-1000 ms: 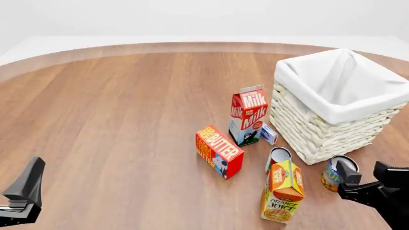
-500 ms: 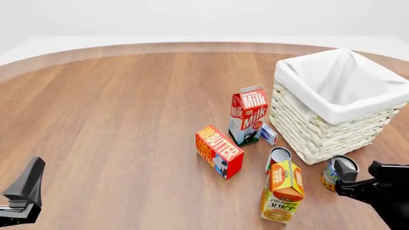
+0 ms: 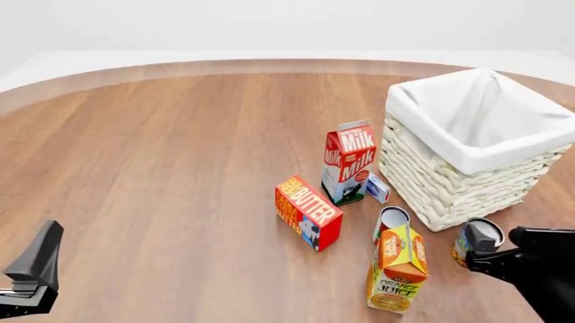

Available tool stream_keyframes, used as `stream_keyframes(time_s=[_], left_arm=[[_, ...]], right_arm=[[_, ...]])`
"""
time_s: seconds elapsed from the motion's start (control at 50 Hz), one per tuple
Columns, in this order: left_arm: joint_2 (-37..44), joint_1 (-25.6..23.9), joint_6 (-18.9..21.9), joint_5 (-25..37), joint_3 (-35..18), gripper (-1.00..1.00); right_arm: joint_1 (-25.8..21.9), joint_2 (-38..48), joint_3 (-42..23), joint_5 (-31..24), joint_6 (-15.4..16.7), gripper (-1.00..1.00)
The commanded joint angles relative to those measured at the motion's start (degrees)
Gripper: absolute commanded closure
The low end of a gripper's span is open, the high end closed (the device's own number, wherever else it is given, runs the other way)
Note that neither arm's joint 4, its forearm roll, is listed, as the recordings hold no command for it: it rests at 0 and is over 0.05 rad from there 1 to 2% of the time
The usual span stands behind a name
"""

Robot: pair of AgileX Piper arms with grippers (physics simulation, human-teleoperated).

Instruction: Pick up the alphabet soup, and put it in the basket.

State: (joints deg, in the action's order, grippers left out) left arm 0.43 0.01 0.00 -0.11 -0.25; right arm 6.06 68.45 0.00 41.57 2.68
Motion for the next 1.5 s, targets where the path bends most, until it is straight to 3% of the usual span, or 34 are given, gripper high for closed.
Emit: stream_keyframes(time_s=[0.02, 0.3, 0.38, 0.4, 0.46, 1.38, 1.4, 1.5], left_arm=[[-0.01, 0.0, 0.02, 0.0, 0.0, -1.0], [0.0, 0.0, 0.01, 0.0, 0.0, -1.0], [0.0, -0.02, 0.02, 0.0, 0.0, -1.0], [0.01, -0.01, 0.0, 0.0, 0.0, -1.0], [0.0, -0.01, 0.01, 0.0, 0.0, -1.0], [0.0, 0.0, 0.0, 0.0, 0.0, -1.0], [-0.01, -0.01, 0.01, 0.0, 0.0, -1.0], [0.0, 0.0, 0.0, 0.0, 0.0, -1.0]], right_arm=[[0.19, 5.88, 0.0, 5.22, -0.17, -1.0], [0.26, 14.5, 0.0, 12.89, -0.12, -1.0], [0.32, 19.13, 0.0, 17.06, -0.34, -1.0], [0.69, 26.85, 0.0, 23.85, -0.52, -1.0], [0.68, 30.48, 0.0, 27.34, -0.61, -1.0], [0.33, 33.51, 0.0, 28.32, -1.4, -1.0], [0.28, 33.38, 0.0, 28.32, -1.57, 1.0], [0.31, 32.86, 0.0, 28.32, -1.7, 1.0]])
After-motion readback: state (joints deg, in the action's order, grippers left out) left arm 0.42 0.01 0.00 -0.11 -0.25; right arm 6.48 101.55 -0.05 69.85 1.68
